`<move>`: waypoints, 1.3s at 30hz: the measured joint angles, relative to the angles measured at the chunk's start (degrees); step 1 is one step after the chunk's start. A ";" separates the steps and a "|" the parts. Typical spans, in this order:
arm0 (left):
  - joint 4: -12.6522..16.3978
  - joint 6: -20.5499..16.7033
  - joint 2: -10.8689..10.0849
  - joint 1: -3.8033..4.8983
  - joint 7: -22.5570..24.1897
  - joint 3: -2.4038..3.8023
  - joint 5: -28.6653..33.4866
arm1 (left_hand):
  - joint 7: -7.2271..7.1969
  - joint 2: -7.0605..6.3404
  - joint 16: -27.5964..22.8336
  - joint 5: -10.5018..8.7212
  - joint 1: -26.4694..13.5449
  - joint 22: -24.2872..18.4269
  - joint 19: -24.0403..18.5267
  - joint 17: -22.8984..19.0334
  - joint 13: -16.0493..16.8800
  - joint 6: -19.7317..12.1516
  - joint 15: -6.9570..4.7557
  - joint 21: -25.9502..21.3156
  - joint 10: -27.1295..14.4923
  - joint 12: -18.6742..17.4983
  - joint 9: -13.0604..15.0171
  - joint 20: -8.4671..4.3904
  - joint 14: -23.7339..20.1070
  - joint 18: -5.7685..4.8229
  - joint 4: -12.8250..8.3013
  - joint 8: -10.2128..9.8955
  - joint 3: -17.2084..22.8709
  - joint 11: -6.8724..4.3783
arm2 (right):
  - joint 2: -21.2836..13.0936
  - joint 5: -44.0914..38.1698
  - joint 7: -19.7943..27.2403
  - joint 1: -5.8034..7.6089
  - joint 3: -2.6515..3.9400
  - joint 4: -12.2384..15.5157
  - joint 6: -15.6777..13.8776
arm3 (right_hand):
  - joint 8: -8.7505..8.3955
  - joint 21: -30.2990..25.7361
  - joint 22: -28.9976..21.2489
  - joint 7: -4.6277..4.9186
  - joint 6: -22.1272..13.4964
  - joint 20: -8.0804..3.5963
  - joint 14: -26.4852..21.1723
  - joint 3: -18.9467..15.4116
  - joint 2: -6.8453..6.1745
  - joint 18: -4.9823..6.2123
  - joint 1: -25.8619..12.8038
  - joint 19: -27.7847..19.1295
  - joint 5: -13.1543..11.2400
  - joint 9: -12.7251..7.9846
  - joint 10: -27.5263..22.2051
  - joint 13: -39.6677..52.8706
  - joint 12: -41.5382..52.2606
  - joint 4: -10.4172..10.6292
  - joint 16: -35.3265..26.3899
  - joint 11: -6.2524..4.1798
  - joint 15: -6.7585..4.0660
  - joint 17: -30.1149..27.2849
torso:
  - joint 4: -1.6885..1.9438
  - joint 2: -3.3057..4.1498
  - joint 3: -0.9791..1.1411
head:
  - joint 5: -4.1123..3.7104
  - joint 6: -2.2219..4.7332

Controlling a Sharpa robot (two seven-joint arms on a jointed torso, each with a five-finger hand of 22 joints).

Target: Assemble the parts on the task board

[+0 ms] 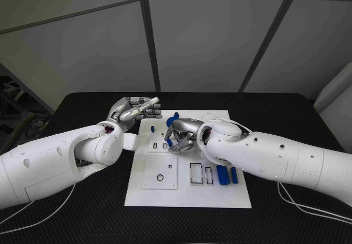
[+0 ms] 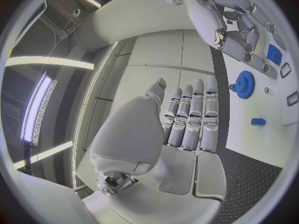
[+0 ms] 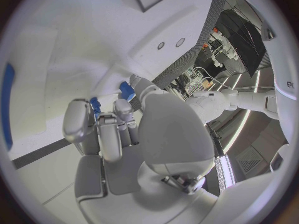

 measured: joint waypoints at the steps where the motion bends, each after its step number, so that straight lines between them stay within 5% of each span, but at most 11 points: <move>1: -0.01 0.00 0.00 0.00 0.00 0.00 0.00 | 0.00 0.00 0.00 0.00 0.00 0.00 0.00 0.00 0.00 0.00 0.00 0.00 0.00 0.00 0.00 0.00 0.00 0.00 0.00 0.00 0.00 0.00 | -0.06 -0.01 0.08 -0.03 -0.03 0.08 -0.20 | -0.04 0.00 0.00 0.16 -0.28 0.00 -0.02 -0.15 0.00 0.00 0.00 0.00 0.00 -0.10 0.00 -0.13 0.00 -0.15 0.00 -0.01 0.08 0.00 | 0.00 0.00 0.00 | -0.01 0.00; 9: -0.45 0.05 -0.11 0.00 -0.29 0.00 -0.63 | -0.02 -0.01 0.00 0.00 -0.01 0.03 0.41 0.46 0.06 0.02 -0.37 0.00 0.27 0.00 0.00 -0.07 0.62 0.00 -0.02 0.00 -0.02 0.16 | -2.28 0.99 4.39 -0.09 -0.06 2.05 -4.76 | -0.03 -0.55 -0.60 0.24 -1.00 0.53 0.16 -0.68 0.00 0.00 0.00 -0.53 1.86 -0.25 1.61 1.84 1.82 -0.30 0.00 0.08 0.26 0.00 | 0.03 -0.07 0.03 | 0.05 -0.02; 15: -1.61 0.40 -0.39 0.00 -1.68 0.00 -3.05 | -1.27 -0.69 3.77 0.00 -2.21 1.32 4.79 2.96 1.19 2.40 -2.30 2.71 5.07 1.54 0.15 -1.71 6.68 0.01 0.48 0.52 -1.67 -1.55 | -5.78 4.40 11.23 0.15 -0.01 4.93 -8.12 | 0.26 -2.01 -2.99 0.20 -1.04 0.74 0.16 -1.98 0.00 0.00 0.00 -2.15 2.97 -0.21 1.70 1.56 1.97 -0.25 -0.68 0.05 0.26 -0.01 | -0.04 -0.21 0.01 | 0.12 0.24; 19: -2.60 0.46 -0.64 0.02 -3.16 0.00 -6.25 | -2.42 -0.68 9.59 0.00 -2.19 3.34 9.36 6.56 2.40 3.65 -4.34 6.43 8.57 3.30 0.19 -3.73 12.63 0.00 0.64 1.01 -2.58 -3.10 | -8.65 6.81 14.79 1.14 0.11 7.49 -8.92 | 0.97 -3.46 -5.20 -0.44 -0.83 0.48 0.15 -2.21 -0.32 0.00 0.32 -3.87 3.68 -0.13 -0.54 -0.08 0.51 -0.48 -1.56 -0.32 0.26 -0.01 | -0.08 -0.38 0.03 | 0.32 0.34; 23: -3.84 0.78 -0.78 0.92 -6.44 -0.03 -10.50 | -4.04 -1.37 22.31 -0.11 -2.88 7.27 13.85 15.89 5.71 5.27 -6.51 12.69 11.79 7.72 0.77 -6.03 16.77 0.00 1.19 2.72 -4.36 -5.23 | -12.19 8.53 16.52 2.22 1.76 9.47 -8.94 | 2.34 -5.37 -8.13 -0.52 1.34 0.40 0.16 -2.66 0.02 0.00 0.66 -6.00 3.68 0.25 -2.77 -2.79 -1.61 -0.51 -2.81 -0.43 0.25 -0.01 | -0.08 -0.66 0.14 | 0.47 0.20; 27: -4.68 2.49 -0.84 2.22 -12.77 0.01 -16.42 | -5.54 -0.63 53.84 0.20 -5.47 22.56 17.79 46.89 14.31 5.75 -8.31 28.01 12.19 17.95 2.25 -7.66 18.57 -0.07 3.29 5.51 -7.11 -6.67 | -16.04 10.85 17.21 2.92 3.39 10.53 -9.03 | 3.33 -8.15 -12.23 -0.96 2.83 0.17 0.14 -2.94 0.08 1.06 0.72 -8.86 3.68 0.37 -5.45 -6.53 -4.66 -0.23 -4.74 -0.77 0.23 -0.03 | -0.10 -1.04 0.18 | 0.63 0.04; 29: -4.94 4.03 -0.69 2.90 -16.57 0.01 -19.77 | -5.96 0.05 65.12 0.44 -7.82 34.96 19.64 59.24 20.55 5.33 -8.42 38.47 10.66 25.37 3.51 -8.38 18.68 -4.02 5.30 7.44 -9.11 -6.92 | -17.59 12.45 17.38 3.15 3.80 10.73 -9.18 | 3.94 -12.95 -19.03 -1.25 3.51 -0.10 -0.11 -3.27 0.08 2.77 0.72 -13.51 3.67 0.36 -8.72 -11.87 -9.33 0.10 -8.36 -1.09 -0.25 -3.22 | -0.11 -1.28 0.20 | 0.68 -0.08; 30: -5.07 4.99 -0.53 3.32 -18.67 0.01 -21.59 | -6.10 0.61 68.53 0.44 -8.46 39.12 20.43 62.62 23.38 5.19 -8.73 41.87 9.62 28.65 4.25 -8.31 18.76 -4.02 6.06 8.46 -9.87 -7.03 | -18.30 13.46 17.44 3.25 3.96 10.75 -9.30 | 3.96 -15.00 -21.78 -1.34 3.60 -0.21 -0.52 -3.27 0.14 3.16 0.78 -15.29 3.67 0.36 -9.69 -13.92 -11.09 0.11 -9.94 -1.20 -0.61 -5.28 | -0.11 -1.37 0.21 | 0.69 -0.08; 35: -5.67 11.52 1.11 5.75 -30.97 0.01 -32.35 | -7.18 1.79 73.44 0.44 -10.23 54.41 24.35 64.84 42.75 4.11 -9.12 53.02 9.23 48.45 7.92 -8.94 18.73 -4.11 9.11 12.92 -13.44 -7.62 | -21.27 20.11 17.78 3.77 4.41 10.11 -10.32 | 4.81 -28.77 -35.43 -1.14 4.77 0.20 -14.40 -2.35 0.53 4.53 1.17 -25.76 4.51 0.10 -13.71 -26.63 -24.64 1.03 -34.89 -1.04 -0.24 -34.51 | -0.11 -2.03 0.31 | 0.93 -0.39; 37: -6.18 14.10 2.02 6.47 -35.48 0.01 -36.28 | -7.40 2.13 73.44 0.44 -10.58 58.54 25.67 64.85 48.84 3.89 -9.12 55.76 10.38 54.29 9.47 -9.05 18.73 -7.12 9.31 14.74 -14.41 -8.08 | -21.84 22.42 17.92 3.86 4.46 9.69 -10.77 | 4.93 -32.42 -37.69 -0.96 5.22 0.62 -16.59 -1.88 -0.07 4.52 1.77 -26.77 4.50 0.02 -13.08 -30.92 -29.41 1.49 -41.78 -1.16 0.07 -39.26 | -0.08 -2.26 0.37 | 1.04 -0.53; 39: -6.75 16.14 2.96 7.02 -38.95 -0.02 -39.24 | -7.51 2.41 73.44 0.44 -10.86 61.28 26.37 64.85 53.24 3.49 -9.49 57.52 11.03 58.43 11.22 -9.38 18.68 -7.14 9.39 16.61 -15.21 -8.48 | -22.08 24.12 18.04 3.93 4.52 9.29 -11.12 | 5.47 -36.05 -39.82 -1.24 6.41 1.23 -18.95 -1.14 -0.07 4.52 1.77 -28.20 4.80 0.00 -12.26 -35.12 -34.33 2.20 -47.68 -0.72 0.58 -42.17 | -0.04 -2.46 0.42 | 1.15 -0.64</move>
